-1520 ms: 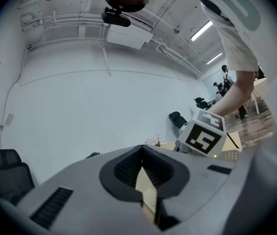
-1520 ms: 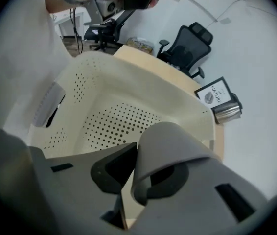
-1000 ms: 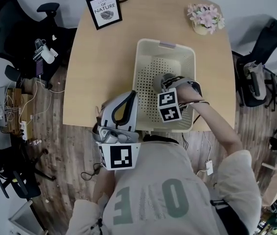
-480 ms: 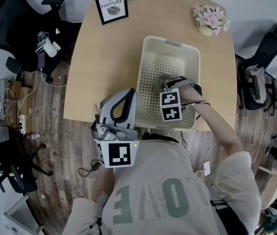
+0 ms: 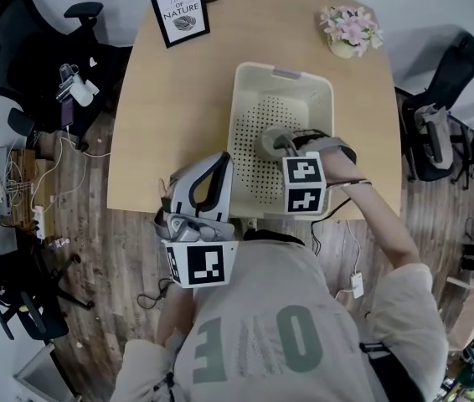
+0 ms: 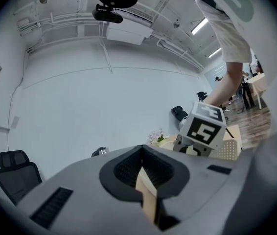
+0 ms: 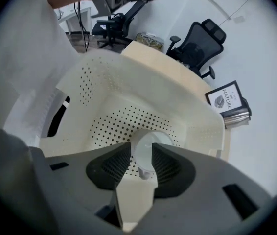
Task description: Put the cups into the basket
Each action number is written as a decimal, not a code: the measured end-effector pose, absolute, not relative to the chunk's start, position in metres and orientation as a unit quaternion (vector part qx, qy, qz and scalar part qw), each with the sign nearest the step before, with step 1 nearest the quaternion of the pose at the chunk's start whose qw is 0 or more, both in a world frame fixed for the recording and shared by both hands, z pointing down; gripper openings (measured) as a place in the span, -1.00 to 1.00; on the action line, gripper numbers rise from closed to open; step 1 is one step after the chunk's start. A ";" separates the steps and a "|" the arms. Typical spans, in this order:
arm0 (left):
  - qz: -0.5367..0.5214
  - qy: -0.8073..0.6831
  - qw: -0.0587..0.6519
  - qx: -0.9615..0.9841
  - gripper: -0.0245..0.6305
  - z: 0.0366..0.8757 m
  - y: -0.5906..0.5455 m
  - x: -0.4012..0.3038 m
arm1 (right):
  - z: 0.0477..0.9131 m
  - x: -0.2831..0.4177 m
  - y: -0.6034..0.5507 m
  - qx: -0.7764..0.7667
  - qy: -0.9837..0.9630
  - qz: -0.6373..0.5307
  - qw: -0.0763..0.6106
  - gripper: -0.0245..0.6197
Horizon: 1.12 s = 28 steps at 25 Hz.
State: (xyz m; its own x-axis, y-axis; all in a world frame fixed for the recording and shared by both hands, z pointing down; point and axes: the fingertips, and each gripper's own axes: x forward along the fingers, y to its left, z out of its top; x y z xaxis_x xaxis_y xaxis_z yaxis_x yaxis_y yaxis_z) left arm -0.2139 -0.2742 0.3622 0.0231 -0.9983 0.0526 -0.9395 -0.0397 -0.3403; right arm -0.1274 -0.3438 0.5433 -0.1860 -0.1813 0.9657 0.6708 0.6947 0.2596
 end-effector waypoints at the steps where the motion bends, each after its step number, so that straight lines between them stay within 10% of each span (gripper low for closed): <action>1: -0.137 0.683 0.105 -0.710 -0.90 0.362 -0.274 -0.212 | 0.532 -0.128 -0.342 -0.168 -0.701 -0.341 0.603 -0.52; 6: -0.136 0.668 0.115 -0.722 -0.90 0.357 -0.279 -0.200 | 0.457 -0.135 -0.348 -0.047 -0.791 -0.354 0.497 -0.92; 14: -0.145 0.637 0.159 -0.741 -0.90 0.331 -0.301 -0.183 | 0.330 -0.103 -0.358 0.231 -0.913 -0.237 0.237 -0.93; 28: -0.172 0.592 0.205 -0.760 -0.90 0.304 -0.321 -0.140 | 0.331 -0.062 -0.335 0.296 -0.924 -0.178 0.164 -0.93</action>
